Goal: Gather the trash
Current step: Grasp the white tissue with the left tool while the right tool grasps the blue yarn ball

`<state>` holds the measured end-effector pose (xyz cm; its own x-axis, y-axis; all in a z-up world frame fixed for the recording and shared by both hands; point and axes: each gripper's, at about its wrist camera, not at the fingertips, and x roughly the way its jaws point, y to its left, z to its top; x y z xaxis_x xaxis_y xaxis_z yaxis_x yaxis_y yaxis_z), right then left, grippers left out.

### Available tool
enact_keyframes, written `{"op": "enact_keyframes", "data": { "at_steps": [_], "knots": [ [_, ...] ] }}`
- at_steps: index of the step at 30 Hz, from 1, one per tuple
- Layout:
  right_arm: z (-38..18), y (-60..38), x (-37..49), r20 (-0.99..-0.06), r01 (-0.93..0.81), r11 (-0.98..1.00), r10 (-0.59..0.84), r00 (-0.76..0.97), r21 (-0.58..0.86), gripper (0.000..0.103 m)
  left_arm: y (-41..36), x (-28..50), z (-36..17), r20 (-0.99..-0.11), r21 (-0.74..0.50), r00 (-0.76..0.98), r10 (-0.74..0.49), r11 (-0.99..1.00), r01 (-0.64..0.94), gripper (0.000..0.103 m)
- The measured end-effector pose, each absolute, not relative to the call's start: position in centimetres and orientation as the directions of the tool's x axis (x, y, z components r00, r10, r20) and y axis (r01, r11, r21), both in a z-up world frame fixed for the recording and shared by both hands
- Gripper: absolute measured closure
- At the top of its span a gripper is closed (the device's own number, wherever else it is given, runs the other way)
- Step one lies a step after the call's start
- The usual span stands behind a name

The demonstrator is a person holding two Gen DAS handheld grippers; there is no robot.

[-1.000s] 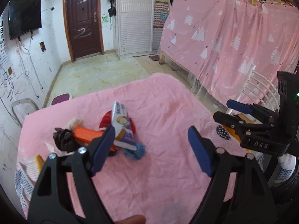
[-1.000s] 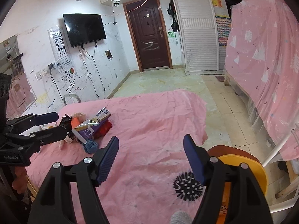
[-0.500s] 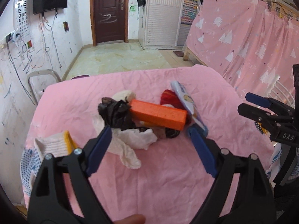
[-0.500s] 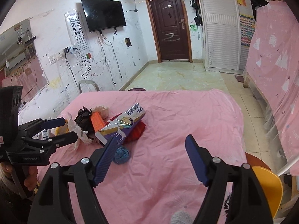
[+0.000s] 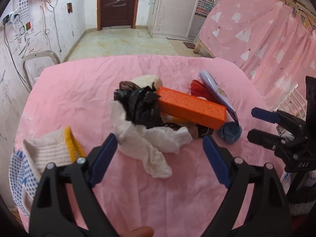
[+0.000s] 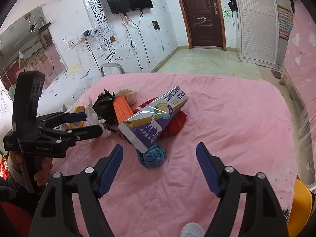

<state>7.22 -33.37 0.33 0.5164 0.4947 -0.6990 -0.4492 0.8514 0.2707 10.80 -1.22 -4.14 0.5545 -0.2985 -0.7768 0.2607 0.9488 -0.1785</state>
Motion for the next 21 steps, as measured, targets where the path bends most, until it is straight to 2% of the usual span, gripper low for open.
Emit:
{"op": "enact_keyframes", "data": {
  "at_steps": [5, 7, 9, 12, 15, 17, 21],
  "knots": [
    [-0.6, -32.6, 7.4, -0.717, -0.464, 0.842, 0.502, 0.484, 0.276, 0.036, -0.7, 11.4, -5.1, -0.795, -0.174, 0.538, -0.279, 0.956, 0.238, 0.019],
    [-0.9, -32.4, 7.5, -0.725, -0.47, 0.839, 0.502, 0.471, 0.275, 0.036, -1.0, 11.7, -5.2, -0.801, -0.168, 0.534, -0.273, 0.957, 0.236, 0.03],
    [-1.0, -32.0, 7.5, -0.731, -0.48, 0.835, 0.501, 0.464, 0.267, 0.036, -1.1, 11.7, -5.3, -0.803, -0.162, 0.532, -0.269, 0.957, 0.239, 0.045],
    [-1.0, -31.5, 7.6, -0.737, -0.491, 0.834, 0.494, 0.461, 0.252, 0.036, -1.1, 11.5, -5.3, -0.794, -0.174, 0.537, -0.284, 0.953, 0.247, 0.061],
    [-1.2, -31.0, 7.6, -0.747, -0.503, 0.831, 0.489, 0.451, 0.24, 0.036, -1.1, 11.2, -5.4, -0.782, -0.186, 0.547, -0.298, 0.95, 0.251, 0.066],
    [-1.3, -30.7, 7.5, -0.751, -0.508, 0.829, 0.486, 0.448, 0.234, 0.043, -1.0, 10.8, -5.3, -0.78, -0.195, 0.548, -0.303, 0.949, 0.247, 0.067],
    [-1.6, -30.5, 7.6, -0.761, -0.512, 0.829, 0.477, 0.439, 0.225, 0.074, -0.7, 9.8, -4.7, -0.772, -0.199, 0.559, -0.301, 0.951, 0.237, 0.067]
  ]
}}
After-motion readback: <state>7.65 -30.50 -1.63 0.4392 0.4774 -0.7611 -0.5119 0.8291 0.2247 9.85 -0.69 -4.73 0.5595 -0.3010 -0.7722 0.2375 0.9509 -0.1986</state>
